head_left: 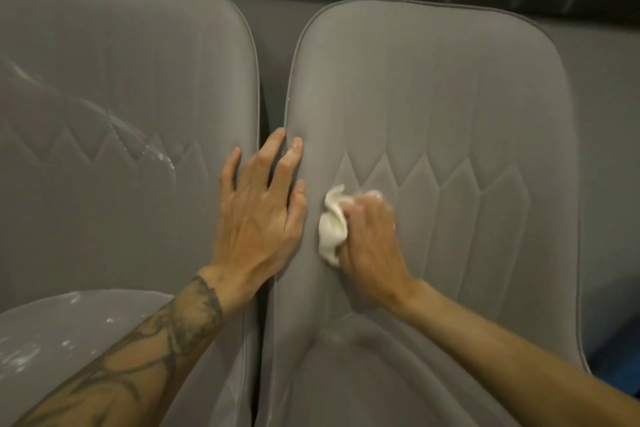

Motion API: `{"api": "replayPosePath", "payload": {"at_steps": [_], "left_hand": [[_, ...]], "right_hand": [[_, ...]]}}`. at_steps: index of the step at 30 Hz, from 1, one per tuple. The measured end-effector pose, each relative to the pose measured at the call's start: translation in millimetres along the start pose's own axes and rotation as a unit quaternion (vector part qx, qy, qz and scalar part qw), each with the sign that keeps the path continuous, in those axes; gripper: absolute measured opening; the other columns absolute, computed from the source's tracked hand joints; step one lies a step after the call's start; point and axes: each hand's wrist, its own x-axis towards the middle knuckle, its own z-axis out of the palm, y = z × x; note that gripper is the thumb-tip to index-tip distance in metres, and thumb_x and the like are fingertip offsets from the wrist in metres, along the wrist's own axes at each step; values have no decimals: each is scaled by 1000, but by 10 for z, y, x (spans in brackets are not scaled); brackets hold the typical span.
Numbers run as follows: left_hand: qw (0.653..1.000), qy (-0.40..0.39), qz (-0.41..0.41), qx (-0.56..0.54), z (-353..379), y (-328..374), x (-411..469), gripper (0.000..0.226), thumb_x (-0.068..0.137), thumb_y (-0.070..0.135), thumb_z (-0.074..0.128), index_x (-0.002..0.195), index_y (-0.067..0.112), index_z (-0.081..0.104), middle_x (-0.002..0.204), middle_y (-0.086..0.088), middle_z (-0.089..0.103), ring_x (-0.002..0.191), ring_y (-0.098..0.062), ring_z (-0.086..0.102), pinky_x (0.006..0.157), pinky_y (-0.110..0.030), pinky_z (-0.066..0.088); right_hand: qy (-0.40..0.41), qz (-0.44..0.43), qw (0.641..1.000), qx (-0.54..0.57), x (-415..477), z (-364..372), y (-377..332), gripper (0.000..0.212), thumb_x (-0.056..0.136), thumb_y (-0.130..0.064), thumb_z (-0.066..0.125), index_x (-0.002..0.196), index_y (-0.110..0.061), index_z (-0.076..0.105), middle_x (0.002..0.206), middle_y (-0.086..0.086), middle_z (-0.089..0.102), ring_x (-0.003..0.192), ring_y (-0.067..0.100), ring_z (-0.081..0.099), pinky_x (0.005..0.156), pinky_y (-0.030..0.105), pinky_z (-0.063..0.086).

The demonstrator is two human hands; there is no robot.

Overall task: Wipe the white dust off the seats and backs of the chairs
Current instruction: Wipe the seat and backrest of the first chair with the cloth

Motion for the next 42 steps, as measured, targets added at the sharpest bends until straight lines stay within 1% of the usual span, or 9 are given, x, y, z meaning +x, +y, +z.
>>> {"api": "replayPosePath", "payload": {"at_steps": [4,9,15,18,22,27,29,35,42], "left_hand": [[998,-17,52,18,-129,-145,37,55,106,32,44,159,16,38,161,-10,38,145,-33,39,121,-52,29],[1000,-20,9,9,-119,-219,27,61,107,41,42,159,10,34,163,-12,34,153,-29,30,128,-50,18],[999,-40,12,13,-96,-245,-33,45,108,35,36,142,9,51,150,-15,45,150,-34,35,127,-51,18],[998,-56,28,15,-116,-293,-50,51,109,37,35,152,11,45,161,-12,36,157,-27,23,129,-50,14],[998,-55,37,22,-141,-321,-72,51,110,38,36,153,13,45,163,-12,34,157,-27,22,129,-49,15],[999,-35,11,6,-211,-347,-188,56,104,30,50,154,7,40,160,-15,35,155,-32,27,127,-52,20],[999,-43,14,6,-247,-362,-238,62,101,28,57,156,4,37,160,-15,35,155,-32,26,126,-53,21],[996,-77,19,51,-293,-377,-304,67,102,36,54,159,5,34,163,-16,31,156,-33,23,124,-54,26],[994,-105,15,15,-378,-359,-527,83,92,25,75,158,0,32,165,-18,30,157,-34,23,125,-54,25]], "right_hand": [[148,74,985,-51,1318,-319,26,28,100,-26,41,104,-5,60,101,18,57,91,32,49,76,41,35],[118,113,980,-117,2465,-531,13,39,100,-40,38,124,-15,56,130,10,52,114,28,49,89,37,38],[25,-107,991,-75,1381,-326,-400,31,100,-35,50,113,-9,64,115,16,57,102,34,52,87,45,40],[72,-19,993,-94,1783,-364,-290,36,101,-40,44,118,-11,60,120,14,53,106,29,50,87,40,40],[111,62,987,-97,2046,-329,-270,37,102,-42,41,120,-15,58,123,9,53,108,23,48,88,36,43],[46,-39,997,-58,835,-180,-601,25,100,-31,54,109,-10,62,108,13,54,96,29,49,81,41,39],[27,-68,994,-76,802,-229,-548,24,101,-31,54,109,-10,62,108,13,54,95,29,48,82,39,36],[97,61,988,-106,1612,-259,-498,31,102,-38,43,113,-13,59,114,12,54,100,27,50,80,36,37],[-15,-60,997,-42,-105,-89,-805,18,102,-27,54,109,-12,59,105,6,45,92,29,44,85,42,37]]}}
